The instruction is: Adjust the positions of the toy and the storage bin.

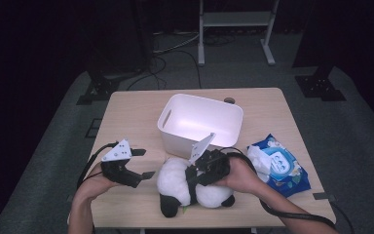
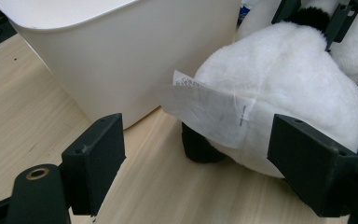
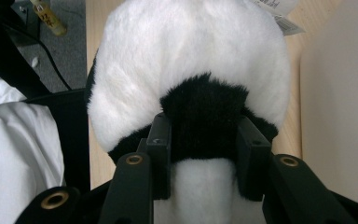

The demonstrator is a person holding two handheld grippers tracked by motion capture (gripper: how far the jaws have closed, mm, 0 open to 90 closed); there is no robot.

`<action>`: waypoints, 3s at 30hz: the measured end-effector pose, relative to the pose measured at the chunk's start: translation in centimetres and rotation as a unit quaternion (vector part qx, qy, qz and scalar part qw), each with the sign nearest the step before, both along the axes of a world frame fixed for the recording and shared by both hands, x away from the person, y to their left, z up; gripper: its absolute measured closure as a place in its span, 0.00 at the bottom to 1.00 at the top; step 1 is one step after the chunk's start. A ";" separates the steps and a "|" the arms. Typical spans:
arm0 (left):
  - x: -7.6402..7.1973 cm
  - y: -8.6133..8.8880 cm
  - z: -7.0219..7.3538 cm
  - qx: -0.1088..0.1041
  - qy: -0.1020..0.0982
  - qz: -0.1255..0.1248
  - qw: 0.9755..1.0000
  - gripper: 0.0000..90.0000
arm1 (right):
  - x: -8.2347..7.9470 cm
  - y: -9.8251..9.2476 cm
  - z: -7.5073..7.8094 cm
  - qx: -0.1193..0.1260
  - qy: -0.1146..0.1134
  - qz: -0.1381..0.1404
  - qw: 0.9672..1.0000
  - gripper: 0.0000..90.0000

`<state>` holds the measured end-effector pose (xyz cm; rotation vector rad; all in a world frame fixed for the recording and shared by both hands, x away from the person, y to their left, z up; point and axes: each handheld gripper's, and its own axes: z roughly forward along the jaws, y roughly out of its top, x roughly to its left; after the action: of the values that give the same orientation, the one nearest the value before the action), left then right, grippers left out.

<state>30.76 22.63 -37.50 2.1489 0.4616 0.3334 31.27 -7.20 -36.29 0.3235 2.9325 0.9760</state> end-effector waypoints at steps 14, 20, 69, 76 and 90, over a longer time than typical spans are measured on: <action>0.0 0.1 -0.1 -0.004 0.003 0.001 1.000 0.20 | -0.2 0.6 -1.2 -0.014 -0.004 0.007 1.000 0.75; 0.1 0.5 -0.3 -0.005 0.006 0.006 1.000 0.20 | -0.1 0.2 -0.5 0.000 0.000 0.006 1.000 0.76; 0.3 1.9 -0.7 -0.023 0.013 0.029 0.999 0.18 | -0.6 -1.7 14.0 0.058 -0.058 -0.021 0.996 0.81; 0.3 1.9 -0.7 -0.023 0.012 0.028 0.999 0.18 | 0.5 -1.9 15.2 0.060 -0.064 -0.029 0.996 0.82; 0.4 2.1 -0.7 -0.028 0.013 0.027 0.999 0.18 | 4.1 -3.2 16.0 0.062 -0.066 -0.070 0.993 0.84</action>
<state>31.15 24.73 -38.24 2.0908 0.5387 0.3181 35.38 -10.36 -20.27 0.4447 2.6966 1.1148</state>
